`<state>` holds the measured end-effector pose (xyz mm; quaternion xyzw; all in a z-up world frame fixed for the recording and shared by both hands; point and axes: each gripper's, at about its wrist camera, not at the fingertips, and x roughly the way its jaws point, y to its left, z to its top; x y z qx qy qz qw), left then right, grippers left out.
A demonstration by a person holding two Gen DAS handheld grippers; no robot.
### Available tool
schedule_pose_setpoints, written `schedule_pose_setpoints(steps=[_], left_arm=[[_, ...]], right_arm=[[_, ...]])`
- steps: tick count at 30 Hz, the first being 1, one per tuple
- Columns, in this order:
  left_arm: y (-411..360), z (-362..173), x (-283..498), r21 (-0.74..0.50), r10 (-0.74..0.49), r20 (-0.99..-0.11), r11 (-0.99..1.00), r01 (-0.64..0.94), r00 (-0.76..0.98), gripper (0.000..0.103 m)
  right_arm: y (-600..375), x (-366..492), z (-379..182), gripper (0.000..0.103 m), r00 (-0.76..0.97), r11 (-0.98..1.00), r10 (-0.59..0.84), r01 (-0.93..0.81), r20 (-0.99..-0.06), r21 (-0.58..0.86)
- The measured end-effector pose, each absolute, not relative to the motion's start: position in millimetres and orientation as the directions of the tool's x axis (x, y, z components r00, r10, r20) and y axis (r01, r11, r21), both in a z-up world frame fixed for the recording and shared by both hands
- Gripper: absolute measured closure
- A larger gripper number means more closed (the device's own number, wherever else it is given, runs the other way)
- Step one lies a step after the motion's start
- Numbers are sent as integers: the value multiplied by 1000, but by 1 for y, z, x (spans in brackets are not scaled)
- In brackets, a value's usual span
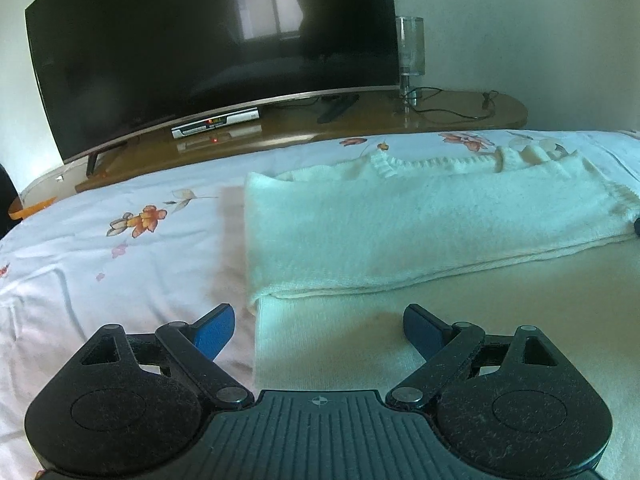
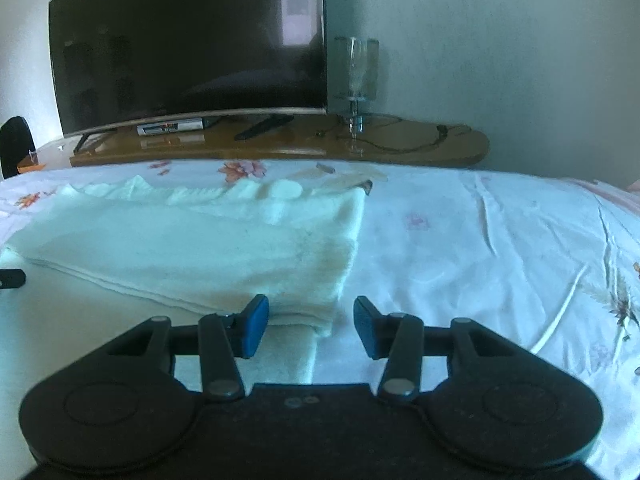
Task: Fold small clothes
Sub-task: 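Grasp the sweater hem with both grippers and lift it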
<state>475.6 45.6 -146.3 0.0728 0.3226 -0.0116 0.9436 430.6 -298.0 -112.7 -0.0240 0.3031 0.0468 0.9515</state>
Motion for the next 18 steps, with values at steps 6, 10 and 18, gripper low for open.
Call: schedule_pose_setpoints(steps=[6,10,18], left_arm=[[56,-138,455,139,16,-613,986,88,790,12],[100,-131,389,88,-18,-651,991,99,759,12],[164,-129,226,-219,-226,-738,971,91,636,46]], right_arm=[[-298,423,-109,57,796,996,59,-89,-602,-20],[-314,369,-88,55,774,983,155,-181,-613,20],[-376,213,-97,52,611,903,389,-106,-690,416]])
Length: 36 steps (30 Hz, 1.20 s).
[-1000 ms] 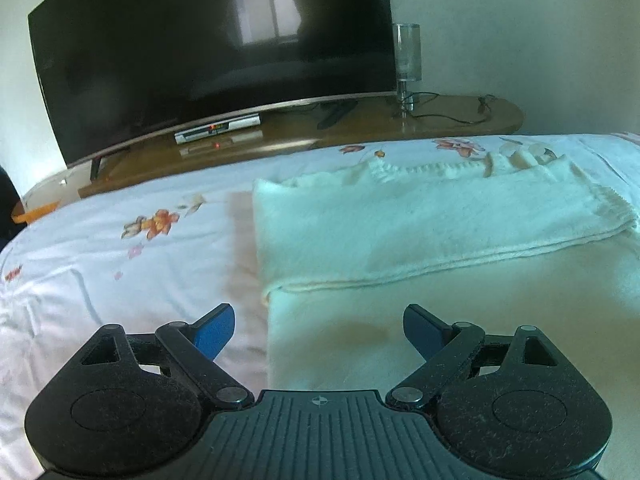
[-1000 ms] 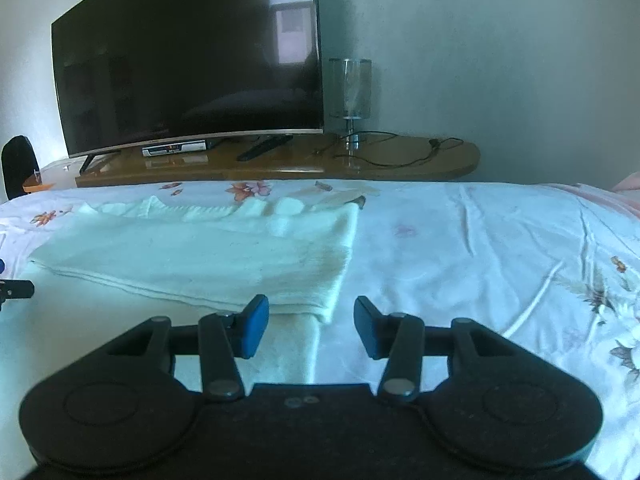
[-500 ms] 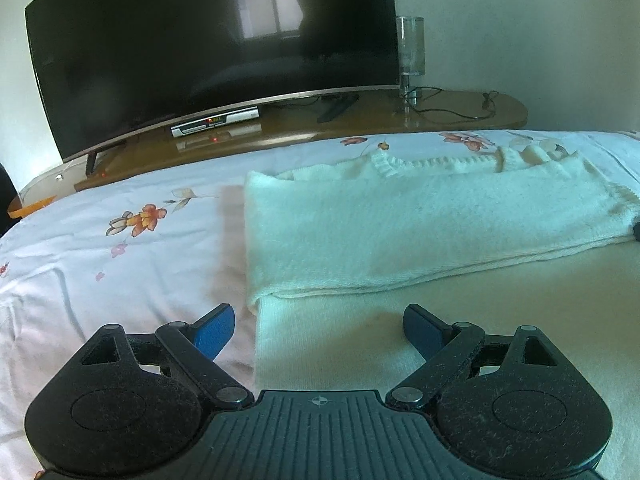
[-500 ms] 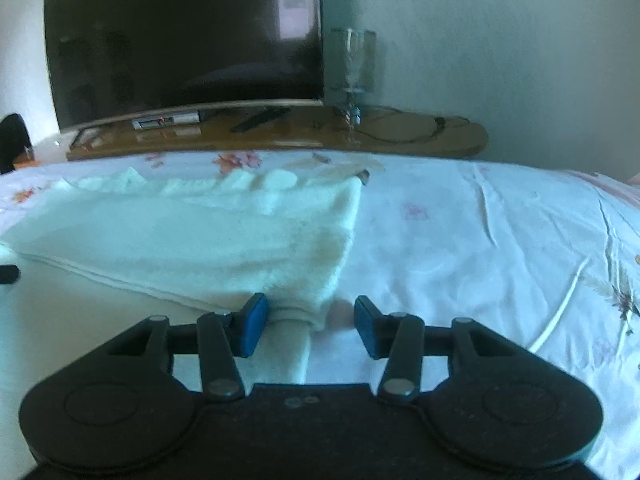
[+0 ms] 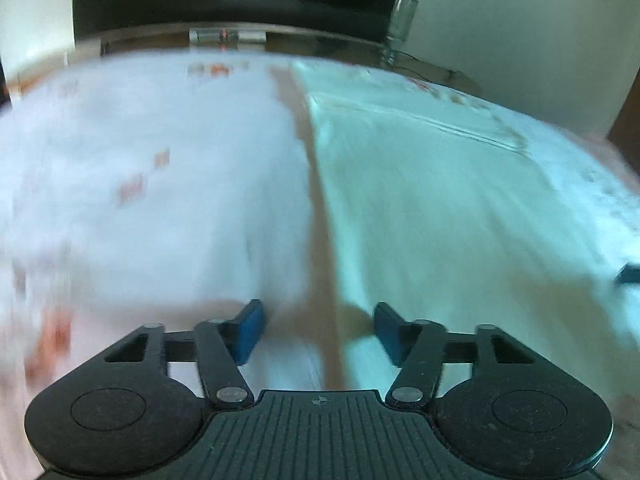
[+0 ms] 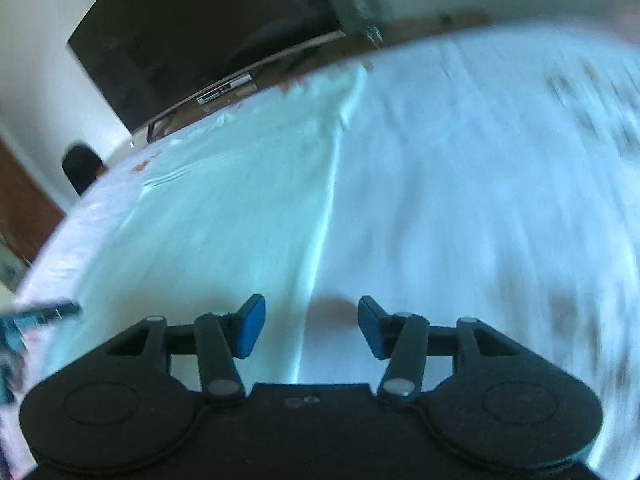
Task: Fold small clothes
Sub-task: 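Grasp the sweater hem with both grippers and lift it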
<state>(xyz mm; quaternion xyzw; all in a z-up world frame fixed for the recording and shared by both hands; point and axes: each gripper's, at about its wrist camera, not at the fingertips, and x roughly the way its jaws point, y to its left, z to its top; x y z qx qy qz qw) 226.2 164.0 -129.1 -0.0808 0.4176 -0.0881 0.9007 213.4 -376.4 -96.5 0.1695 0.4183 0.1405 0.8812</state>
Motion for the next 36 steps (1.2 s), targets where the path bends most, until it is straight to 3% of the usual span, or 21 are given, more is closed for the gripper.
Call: schedule_pose_setpoints(steps=[4,10,11,14,15,16,17,20,23,25,27,29,36], left_arm=[[172,-135,184,-431,-399,-716,898,86,573,55],[181,-161,168,-641,-532,-614,767,26,583,56],[182,-164,171,-665,-548,-599,747,19,584,56],[177,-167,179,-670,-550,-594,742,17,587,61],[172,-166,182,-650,-538,-610,759,21,582,87],[169,-166,185,-625,-524,-634,780,23,568,99],[167,-165,187,-610,-515,-644,792,25,566,99],[171,-143,175,-619,-523,-576,781,84,628,99],[173,-147,167,-573,-481,-615,817,65,625,99],[170,-164,167,-530,-454,-657,846,59,602,99],[170,-165,166,-536,-456,-636,841,68,623,99],[168,-158,166,-536,-450,-632,842,63,631,99],[181,-94,195,-591,-471,-472,796,129,745,99]], right_arm=[[-386,152,-107,53,595,839,444,-13,-670,544],[-383,109,-121,56,576,703,554,64,-601,708],[-381,109,-123,58,581,688,562,67,-589,722],[-376,118,-133,81,578,655,579,92,-576,750],[-373,123,-135,86,570,651,588,90,-575,754],[-370,126,-136,91,569,660,584,83,-579,747],[-366,128,-134,98,572,686,563,79,-596,723],[-360,127,-114,98,606,729,526,42,-597,684],[-355,116,-91,99,633,754,531,-49,-563,656],[-352,116,-98,99,619,780,509,-39,-598,624],[-350,124,-119,99,578,789,492,21,-651,615],[-349,128,-117,99,596,771,493,38,-634,635],[-331,144,-38,99,734,825,439,-102,-517,556]])
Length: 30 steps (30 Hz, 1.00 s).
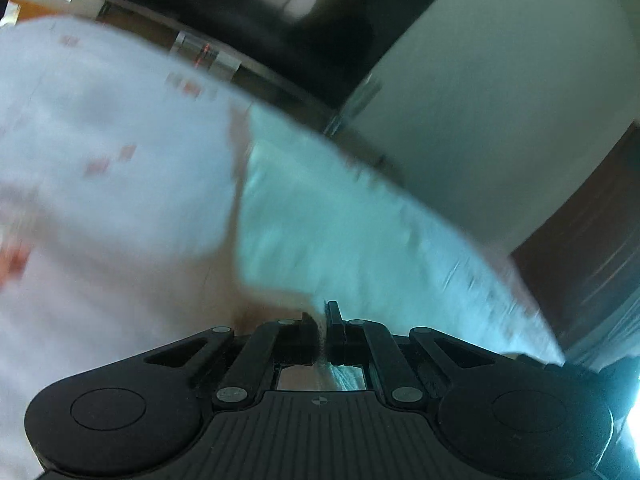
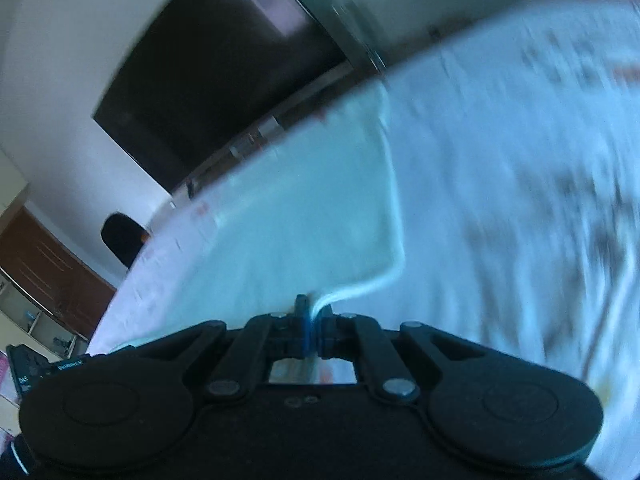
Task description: Fold small clothes
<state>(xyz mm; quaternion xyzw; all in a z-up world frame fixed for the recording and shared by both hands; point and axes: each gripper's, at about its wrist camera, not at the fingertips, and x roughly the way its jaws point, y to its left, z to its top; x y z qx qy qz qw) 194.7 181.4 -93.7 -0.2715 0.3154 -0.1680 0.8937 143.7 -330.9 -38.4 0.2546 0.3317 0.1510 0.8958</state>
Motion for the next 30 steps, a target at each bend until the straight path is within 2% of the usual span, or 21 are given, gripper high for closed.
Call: schedule_pose_setpoints(steps=[3,6,12,17,23,29,30], left_arm=[[184,-65,230,-604,-471,-423,783,147,774,99],[177,-43,272,-584,-464,-409,795,165,786,99],[164,-33,371,-574,-435,-448,810,122,781,99],[150,-53,457,-537,-424,-507,837,110,751,99],[140,-102,542,-514,-396,-584,856,55,709,99],[129,-140,595,-530,-407,-580,847,54,706,99],[130,-146,598,-551,-415,-565,833,48,713,99]], right_arm=[[-329,172,-6,99,774,832,435,-150,-460,534],[-336,205,15,99,808,839,421,-175,-412,514],[-355,310,23,99,827,805,426,-160,-367,572],[-364,389,-4,99,811,778,439,-128,-387,615],[-374,468,-62,98,773,738,462,-65,-434,672],[-377,527,-106,97,750,742,466,-42,-470,669],[-377,533,-110,90,746,751,462,-42,-479,659]])
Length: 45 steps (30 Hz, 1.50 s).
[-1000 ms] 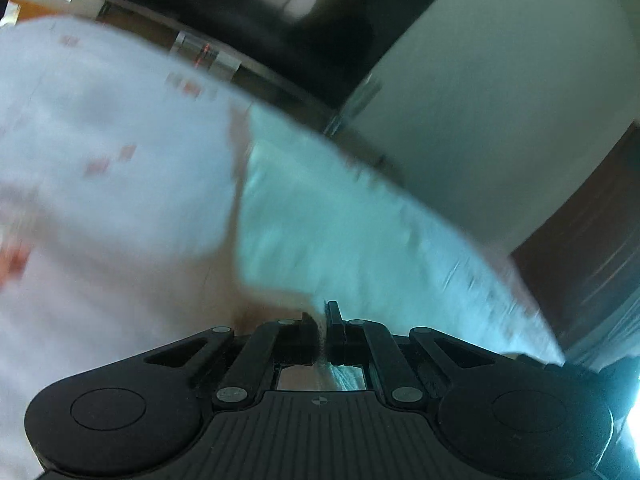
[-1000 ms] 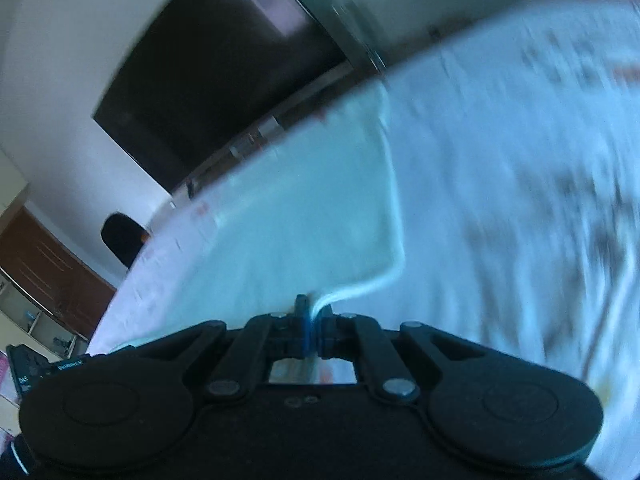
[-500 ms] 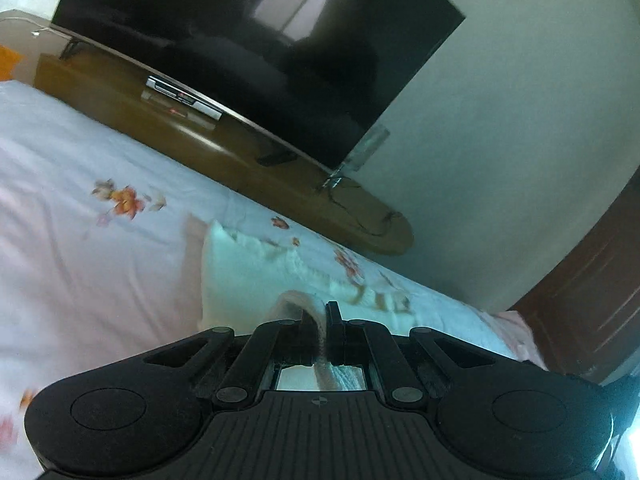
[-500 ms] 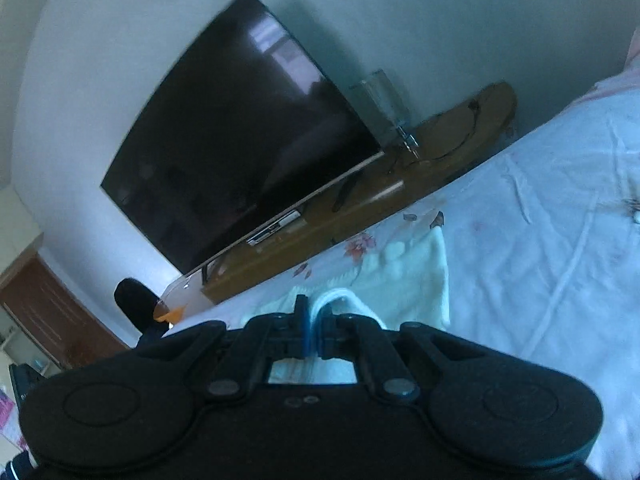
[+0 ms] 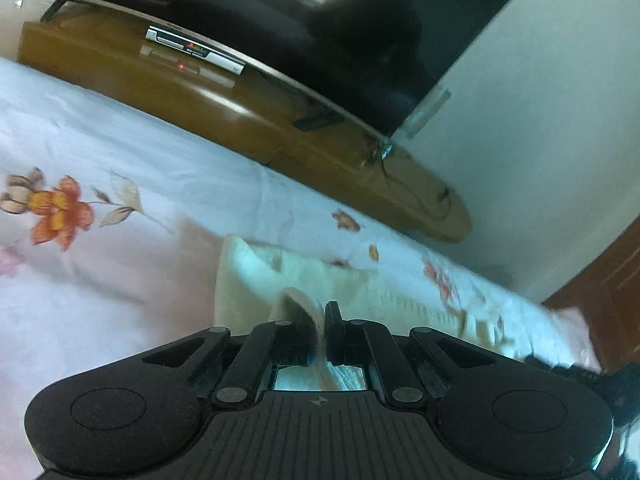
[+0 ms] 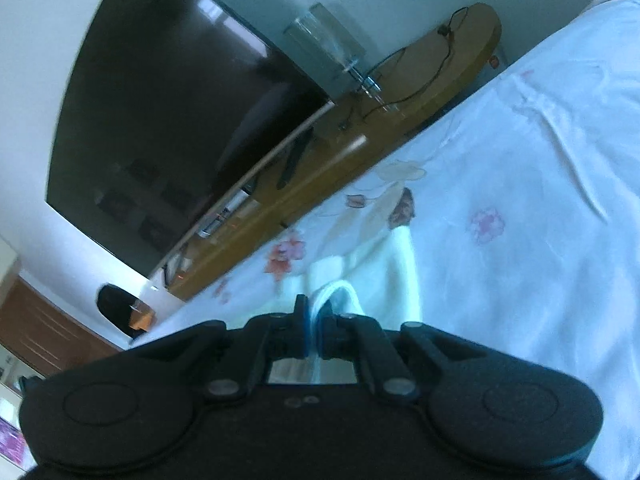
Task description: Fold small clothes
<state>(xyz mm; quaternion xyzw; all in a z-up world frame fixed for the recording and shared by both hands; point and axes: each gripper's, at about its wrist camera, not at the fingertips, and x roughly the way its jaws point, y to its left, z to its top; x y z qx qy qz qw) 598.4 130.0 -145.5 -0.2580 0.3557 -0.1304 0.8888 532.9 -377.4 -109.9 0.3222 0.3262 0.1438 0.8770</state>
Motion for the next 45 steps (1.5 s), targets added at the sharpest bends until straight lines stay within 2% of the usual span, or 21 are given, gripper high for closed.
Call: schedule_pose_setpoints(steps=[1,2,3,4,5,6,9,11,13,17,20,21,24,31,33,35,38,39,41,43,45], left_arm=[[132,-150,601,-580,-425,-554,814,34,716,99],[133,-152,601,-602,-435,-534,798,35,725,99],[133,-152,598,-608,-436,-512,793,46,740,89],[132,-150,593,-602,-425,-489,796,58,762,57],[131,-148,588,-587,-400,-471,807,60,786,35],[129,-144,583,-558,-374,-444,827,75,814,13],[124,-137,583,-515,-387,-429,847,131,816,13],[112,-134,589,-411,-358,-485,899,154,798,18],[101,-135,600,-317,-334,-548,931,179,767,29],[91,-142,618,-205,-294,-623,956,211,725,32],[87,-142,625,-172,-289,-649,957,235,704,53],[86,-141,626,-153,-280,-651,959,240,705,62],[81,-138,626,-143,-274,-639,960,239,719,97],[84,-126,612,-120,-260,-492,966,231,831,97],[82,-130,617,-112,-243,-501,970,215,831,97],[78,-142,626,-92,-216,-564,976,199,797,97],[70,-152,625,-25,-185,-579,977,210,794,97],[70,-151,625,-26,-181,-584,979,204,792,92],[73,-149,624,-14,-154,-587,984,180,794,67],[75,-146,619,36,-107,-578,987,156,809,19],[76,-142,611,104,-55,-570,985,138,820,12]], right_arm=[[-378,538,-115,86,750,763,451,-42,-485,645],[-380,542,-119,76,765,774,432,-42,-478,632],[-384,541,-120,56,784,778,413,-40,-463,627],[-390,536,-119,47,808,776,394,-37,-438,630],[-394,532,-118,39,824,771,386,-41,-414,635],[-398,529,-118,40,831,766,392,-57,-395,640],[-399,527,-113,47,819,793,416,-114,-395,599],[-393,530,-108,47,806,825,425,-159,-411,542],[-384,533,-103,48,794,846,434,-198,-426,495],[-363,544,-100,50,771,902,406,-252,-491,351],[-345,551,-103,61,744,922,386,-290,-545,258],[-339,552,-104,74,735,925,379,-300,-562,232],[-330,552,-108,97,743,938,343,-301,-575,171],[-333,544,-99,99,818,953,303,-273,-490,133],[-336,543,-99,99,834,957,289,-257,-469,133],[-335,550,-106,99,828,965,263,-234,-496,121],[-329,558,-118,99,802,973,227,-213,-553,91],[-327,558,-116,97,803,973,223,-215,-553,80],[-326,559,-116,96,795,973,219,-220,-566,67],[-330,558,-116,91,795,972,226,-221,-563,78],[-334,553,-114,77,798,973,225,-214,-559,87]])
